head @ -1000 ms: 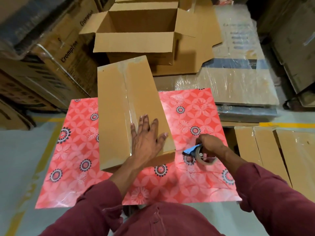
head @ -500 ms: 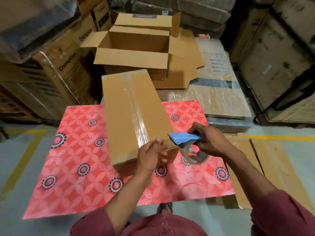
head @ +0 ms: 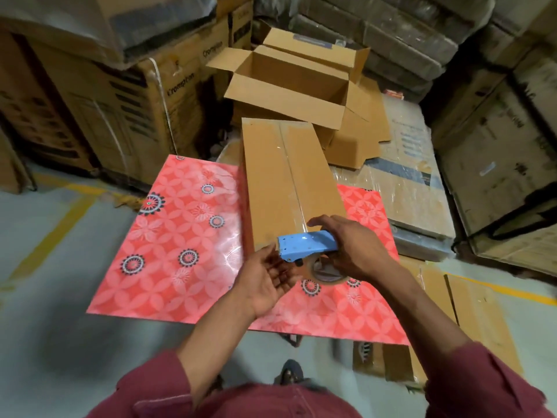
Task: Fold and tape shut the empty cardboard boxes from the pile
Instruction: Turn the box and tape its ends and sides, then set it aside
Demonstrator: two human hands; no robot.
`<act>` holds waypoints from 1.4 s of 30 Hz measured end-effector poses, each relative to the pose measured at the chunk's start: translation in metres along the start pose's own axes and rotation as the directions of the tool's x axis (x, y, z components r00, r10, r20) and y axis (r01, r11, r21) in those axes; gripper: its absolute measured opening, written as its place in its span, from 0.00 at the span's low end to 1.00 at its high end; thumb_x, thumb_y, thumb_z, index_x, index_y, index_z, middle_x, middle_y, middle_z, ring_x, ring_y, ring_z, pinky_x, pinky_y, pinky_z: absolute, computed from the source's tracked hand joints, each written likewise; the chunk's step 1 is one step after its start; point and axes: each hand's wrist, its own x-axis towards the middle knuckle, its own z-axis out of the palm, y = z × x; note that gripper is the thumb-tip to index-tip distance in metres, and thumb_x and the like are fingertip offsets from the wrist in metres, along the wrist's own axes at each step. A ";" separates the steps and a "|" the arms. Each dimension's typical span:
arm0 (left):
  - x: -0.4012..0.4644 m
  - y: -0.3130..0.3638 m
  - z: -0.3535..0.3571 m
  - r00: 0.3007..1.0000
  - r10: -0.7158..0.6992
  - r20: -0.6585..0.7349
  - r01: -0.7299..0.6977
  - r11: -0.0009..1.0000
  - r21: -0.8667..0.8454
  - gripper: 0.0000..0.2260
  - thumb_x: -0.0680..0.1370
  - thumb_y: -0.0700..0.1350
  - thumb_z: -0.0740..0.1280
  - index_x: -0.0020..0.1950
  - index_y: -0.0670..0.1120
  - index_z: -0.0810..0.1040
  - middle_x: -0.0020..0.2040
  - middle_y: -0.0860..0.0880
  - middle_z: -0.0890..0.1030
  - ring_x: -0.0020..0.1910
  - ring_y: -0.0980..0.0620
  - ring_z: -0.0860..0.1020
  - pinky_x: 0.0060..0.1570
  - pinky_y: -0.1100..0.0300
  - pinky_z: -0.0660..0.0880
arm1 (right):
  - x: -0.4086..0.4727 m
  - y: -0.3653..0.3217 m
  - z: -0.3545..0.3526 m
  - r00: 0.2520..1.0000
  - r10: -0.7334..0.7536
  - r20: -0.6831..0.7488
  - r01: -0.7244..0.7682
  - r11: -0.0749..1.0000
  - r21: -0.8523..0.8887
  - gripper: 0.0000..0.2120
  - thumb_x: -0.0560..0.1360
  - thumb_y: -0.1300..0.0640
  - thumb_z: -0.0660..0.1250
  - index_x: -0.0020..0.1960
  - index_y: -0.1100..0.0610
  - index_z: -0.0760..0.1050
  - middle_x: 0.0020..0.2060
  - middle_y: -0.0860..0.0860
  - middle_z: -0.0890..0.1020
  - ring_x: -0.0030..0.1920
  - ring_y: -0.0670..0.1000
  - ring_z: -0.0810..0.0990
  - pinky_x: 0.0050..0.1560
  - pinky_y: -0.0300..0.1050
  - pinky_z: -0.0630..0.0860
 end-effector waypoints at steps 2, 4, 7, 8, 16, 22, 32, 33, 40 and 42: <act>-0.003 0.005 -0.005 0.999 0.034 -0.022 -0.034 0.999 0.015 0.10 0.83 0.44 0.66 0.55 0.38 0.81 0.41 0.41 0.84 0.37 0.48 0.80 0.32 0.58 0.81 | 0.008 -0.007 0.002 0.999 -0.038 0.027 0.038 0.999 -0.003 0.35 0.64 0.48 0.68 0.71 0.44 0.72 0.55 0.48 0.80 0.52 0.58 0.81 0.44 0.54 0.78; -0.005 0.011 -0.008 0.990 0.119 -0.070 -0.112 0.989 0.095 0.08 0.83 0.38 0.64 0.53 0.38 0.82 0.38 0.41 0.85 0.35 0.49 0.80 0.30 0.58 0.81 | 0.019 -0.012 0.002 0.993 -0.082 0.085 0.082 0.997 0.001 0.35 0.66 0.48 0.73 0.72 0.45 0.73 0.55 0.49 0.78 0.53 0.58 0.81 0.46 0.53 0.77; -0.003 0.026 -0.011 0.929 0.343 -0.138 -0.285 0.902 0.324 0.11 0.85 0.35 0.62 0.48 0.39 0.83 0.35 0.43 0.85 0.29 0.49 0.83 0.27 0.59 0.81 | 0.033 -0.013 0.000 0.970 -0.179 0.161 0.186 0.982 -0.025 0.33 0.68 0.41 0.76 0.71 0.45 0.72 0.53 0.49 0.76 0.50 0.56 0.80 0.45 0.51 0.76; -0.002 0.031 -0.013 0.898 0.415 -0.146 -0.326 0.851 0.411 0.13 0.85 0.36 0.61 0.46 0.39 0.82 0.34 0.43 0.85 0.27 0.50 0.83 0.26 0.59 0.80 | 0.037 -0.012 0.000 0.960 -0.210 0.186 0.221 0.975 -0.040 0.33 0.70 0.39 0.75 0.72 0.45 0.71 0.53 0.49 0.75 0.50 0.57 0.80 0.45 0.52 0.77; 0.011 0.042 -0.044 0.789 0.560 -0.252 -0.346 0.744 0.571 0.13 0.84 0.35 0.66 0.39 0.38 0.79 0.29 0.45 0.80 0.25 0.50 0.81 0.27 0.60 0.80 | 0.059 0.035 -0.020 0.911 -0.259 0.321 0.312 0.941 -0.129 0.38 0.75 0.46 0.74 0.81 0.45 0.63 0.52 0.51 0.78 0.52 0.55 0.78 0.42 0.45 0.64; 0.027 0.031 -0.063 0.806 0.499 -0.319 -0.311 0.815 0.488 0.07 0.81 0.37 0.69 0.43 0.37 0.82 0.33 0.41 0.82 0.29 0.47 0.81 0.32 0.57 0.81 | 0.050 0.075 -0.020 0.908 -0.243 0.341 0.335 0.910 -0.245 0.39 0.74 0.37 0.72 0.80 0.42 0.62 0.49 0.48 0.75 0.46 0.52 0.76 0.41 0.45 0.65; 0.052 0.019 -0.068 0.739 0.582 -0.340 -0.374 0.773 0.512 0.09 0.80 0.44 0.74 0.42 0.41 0.81 0.33 0.47 0.83 0.24 0.54 0.71 0.29 0.59 0.72 | 0.053 0.081 -0.011 0.916 -0.246 0.318 0.344 0.889 -0.301 0.39 0.76 0.33 0.69 0.81 0.43 0.60 0.51 0.49 0.75 0.45 0.51 0.75 0.42 0.48 0.73; 0.053 0.018 -0.069 0.737 0.584 -0.340 -0.376 0.773 0.511 0.09 0.80 0.44 0.74 0.42 0.42 0.82 0.33 0.48 0.83 0.25 0.54 0.70 0.30 0.60 0.71 | 0.053 0.081 -0.010 0.916 -0.246 0.316 0.343 0.889 -0.303 0.39 0.76 0.34 0.69 0.82 0.43 0.60 0.51 0.49 0.75 0.45 0.51 0.75 0.42 0.48 0.73; 0.067 0.007 -0.073 0.809 0.476 -0.344 -0.315 0.846 0.430 0.09 0.81 0.44 0.72 0.43 0.43 0.80 0.34 0.49 0.81 0.26 0.55 0.67 0.25 0.62 0.63 | 0.057 0.081 -0.008 0.910 -0.244 0.334 0.344 0.895 -0.284 0.38 0.75 0.31 0.68 0.81 0.42 0.62 0.48 0.47 0.73 0.43 0.49 0.73 0.41 0.46 0.65; 0.071 0.005 -0.072 0.828 0.453 -0.330 -0.312 0.862 0.401 0.10 0.80 0.46 0.74 0.43 0.43 0.80 0.33 0.50 0.81 0.25 0.55 0.66 0.25 0.62 0.61 | 0.058 0.080 -0.008 0.908 -0.235 0.346 0.341 0.895 -0.288 0.39 0.75 0.30 0.68 0.81 0.42 0.62 0.48 0.47 0.73 0.44 0.50 0.74 0.41 0.46 0.66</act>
